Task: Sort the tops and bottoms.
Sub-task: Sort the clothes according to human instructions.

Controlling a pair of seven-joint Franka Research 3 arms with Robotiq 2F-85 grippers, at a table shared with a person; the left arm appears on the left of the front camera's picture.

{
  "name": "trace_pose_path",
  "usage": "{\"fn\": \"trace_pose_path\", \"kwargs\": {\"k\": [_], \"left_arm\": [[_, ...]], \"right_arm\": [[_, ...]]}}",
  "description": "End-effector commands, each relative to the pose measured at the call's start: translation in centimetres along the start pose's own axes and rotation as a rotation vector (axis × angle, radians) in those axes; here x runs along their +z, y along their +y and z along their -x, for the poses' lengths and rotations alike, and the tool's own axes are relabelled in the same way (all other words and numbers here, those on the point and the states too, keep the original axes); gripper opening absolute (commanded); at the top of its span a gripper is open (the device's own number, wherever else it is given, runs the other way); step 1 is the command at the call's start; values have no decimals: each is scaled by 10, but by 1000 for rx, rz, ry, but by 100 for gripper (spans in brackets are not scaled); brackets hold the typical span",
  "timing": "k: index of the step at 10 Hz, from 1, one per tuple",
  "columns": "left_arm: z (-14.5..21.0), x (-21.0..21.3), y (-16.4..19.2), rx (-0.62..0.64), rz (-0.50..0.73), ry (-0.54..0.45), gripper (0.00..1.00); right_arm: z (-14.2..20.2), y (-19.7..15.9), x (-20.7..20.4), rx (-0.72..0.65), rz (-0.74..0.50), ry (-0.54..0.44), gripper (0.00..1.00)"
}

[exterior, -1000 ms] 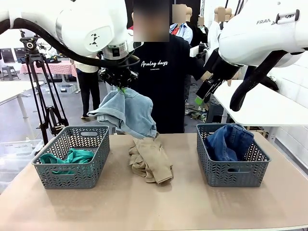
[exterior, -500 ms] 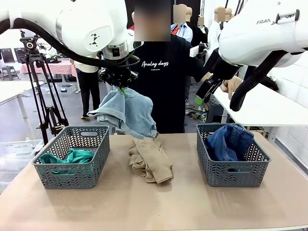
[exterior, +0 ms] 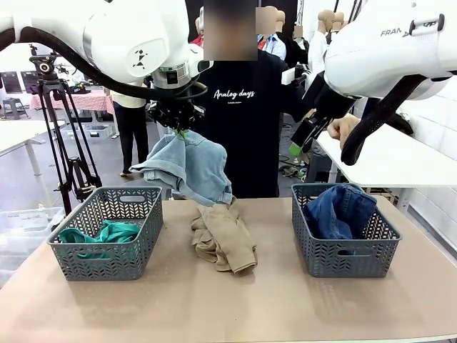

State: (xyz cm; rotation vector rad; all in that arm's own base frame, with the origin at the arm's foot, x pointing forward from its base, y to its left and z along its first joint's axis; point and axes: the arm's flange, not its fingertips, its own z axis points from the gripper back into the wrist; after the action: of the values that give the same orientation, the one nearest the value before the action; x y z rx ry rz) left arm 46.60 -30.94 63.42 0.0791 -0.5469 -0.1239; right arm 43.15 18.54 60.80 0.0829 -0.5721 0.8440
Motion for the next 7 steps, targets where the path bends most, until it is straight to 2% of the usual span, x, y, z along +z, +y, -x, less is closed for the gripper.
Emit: {"fn": "trace_pose_path", "kwargs": {"k": [1,3,4,7], "left_arm": [[-2,4,5,1,-5,-10,0],[-2,4,5,1,-5,-10,0],[-2,4,5,1,-5,-10,0],[-2,4,5,1,-5,-10,0]], "right_arm": [[0,0,0,0,0,0,100],[25,-2,36,-90,41,19,100],[47,-1,64,-149,65,7,100],[87,8,118,-249,176,-66,100]]}}
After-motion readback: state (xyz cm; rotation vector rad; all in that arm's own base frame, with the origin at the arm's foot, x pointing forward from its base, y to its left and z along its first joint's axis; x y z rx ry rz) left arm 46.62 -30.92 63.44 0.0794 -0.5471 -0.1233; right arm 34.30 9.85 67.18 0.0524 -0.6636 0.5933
